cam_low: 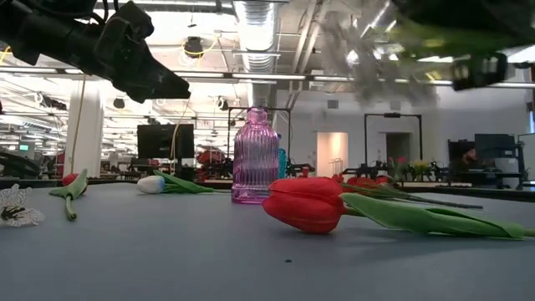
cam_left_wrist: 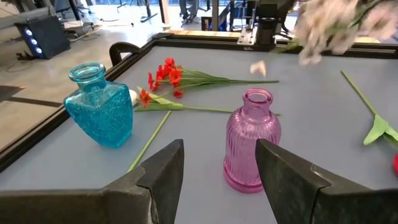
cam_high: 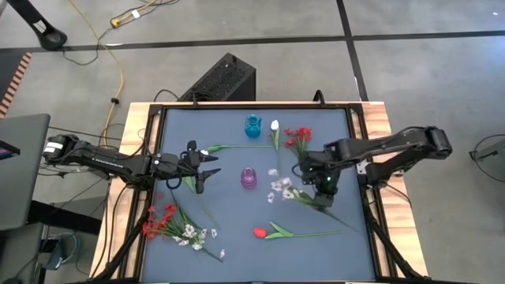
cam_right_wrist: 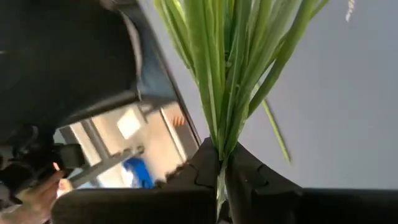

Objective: Sort flowers into vase by color
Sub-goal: Put the top white flower into the blue vase

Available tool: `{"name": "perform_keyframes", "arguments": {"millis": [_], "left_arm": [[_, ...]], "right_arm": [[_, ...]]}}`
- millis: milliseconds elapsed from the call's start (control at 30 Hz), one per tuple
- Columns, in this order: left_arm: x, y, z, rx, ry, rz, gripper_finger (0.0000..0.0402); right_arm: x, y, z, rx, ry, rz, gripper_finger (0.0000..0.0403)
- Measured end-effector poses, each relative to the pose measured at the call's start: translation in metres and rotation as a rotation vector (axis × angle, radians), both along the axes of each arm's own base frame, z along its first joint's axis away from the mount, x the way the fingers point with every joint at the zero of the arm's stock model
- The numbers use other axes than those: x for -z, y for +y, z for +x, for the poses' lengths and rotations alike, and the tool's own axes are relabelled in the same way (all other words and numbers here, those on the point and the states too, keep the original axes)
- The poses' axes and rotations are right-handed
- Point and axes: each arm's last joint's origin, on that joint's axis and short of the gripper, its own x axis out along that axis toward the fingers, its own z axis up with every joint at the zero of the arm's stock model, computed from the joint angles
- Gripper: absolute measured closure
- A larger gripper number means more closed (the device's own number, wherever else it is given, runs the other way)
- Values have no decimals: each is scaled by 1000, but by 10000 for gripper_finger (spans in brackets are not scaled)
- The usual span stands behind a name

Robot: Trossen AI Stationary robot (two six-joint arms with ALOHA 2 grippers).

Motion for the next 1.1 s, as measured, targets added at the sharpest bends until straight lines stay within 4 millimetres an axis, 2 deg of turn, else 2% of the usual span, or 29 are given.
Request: {"name": "perform_keyframes", "arguments": {"millis": [133,300,433,567,667,867,1000,1100], "left_arm": [[0,0,0,-2,2,9,212],[0,1,0,-8,4,19,212],[0,1,0,-12,-1,3,212],[0,0,0,-7,-3,-20,212],[0,0,0,-9,-3,-18,212],[1,0,0,-13,2,-13,212],[1,1,-1,-44,14,9,212],[2,2,-1,-72,23,25,212]], "right_arm": [[-23,-9,10,11,-381,-137,362],[-49,-23,31,6,-900,-466,361],[-60,-38,49,5,-1162,-751,361],[-57,-69,67,70,-1235,-939,362],[-53,-106,74,175,-1242,-1031,363],[-52,-178,66,422,-1289,-1025,364],[-39,-209,63,499,-1253,-1049,364],[-25,-224,66,516,-1222,-1059,364]]}}
